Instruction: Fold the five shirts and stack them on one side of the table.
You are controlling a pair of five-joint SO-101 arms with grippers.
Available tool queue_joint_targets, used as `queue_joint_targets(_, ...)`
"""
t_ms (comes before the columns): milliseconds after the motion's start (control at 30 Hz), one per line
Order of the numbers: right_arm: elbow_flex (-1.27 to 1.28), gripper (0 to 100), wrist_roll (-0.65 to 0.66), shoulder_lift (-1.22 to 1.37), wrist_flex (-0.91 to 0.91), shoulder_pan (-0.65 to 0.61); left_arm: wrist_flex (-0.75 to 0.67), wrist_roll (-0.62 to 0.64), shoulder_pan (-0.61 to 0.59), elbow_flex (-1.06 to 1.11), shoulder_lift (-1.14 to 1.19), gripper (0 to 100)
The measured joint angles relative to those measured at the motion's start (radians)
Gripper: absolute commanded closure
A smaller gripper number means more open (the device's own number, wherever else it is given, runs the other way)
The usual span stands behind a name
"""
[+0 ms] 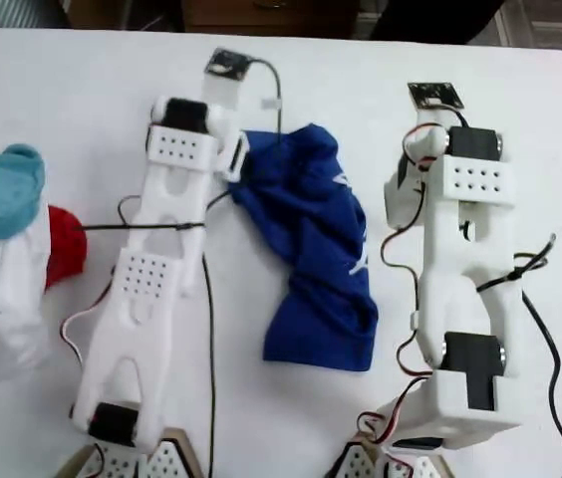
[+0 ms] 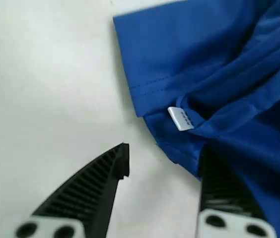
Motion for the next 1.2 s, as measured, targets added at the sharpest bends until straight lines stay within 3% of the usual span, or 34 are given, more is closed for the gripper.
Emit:
queue_joint_targets(133, 0.0, 71.2, 0.0, 0.0, 0.0, -0.028, -0.006, 0.172, 0.038, 0.0, 0.04, 78)
queue_joint_targets(367, 0.0, 71.2, 0.0, 0.0, 0.0, -0.034, -0.006, 0.626, 0.051, -0.021, 0.043, 77)
queue_joint_targets(467, 0.0, 71.2, 0.0, 0.0, 0.0, -0.034, -0.006, 0.721, 0.052, -0.066, 0.043, 77)
queue_joint_targets(833, 0.0, 71.2, 0.0, 0.0, 0.0, -0.04, -0.084, 0.841, 0.052, -0.078, 0.031, 77)
queue_joint_targets(1200, 0.0, 71.2, 0.0, 0.0, 0.0, -0.04, -0.149, 0.75, 0.046, -0.078, -0.058, 77)
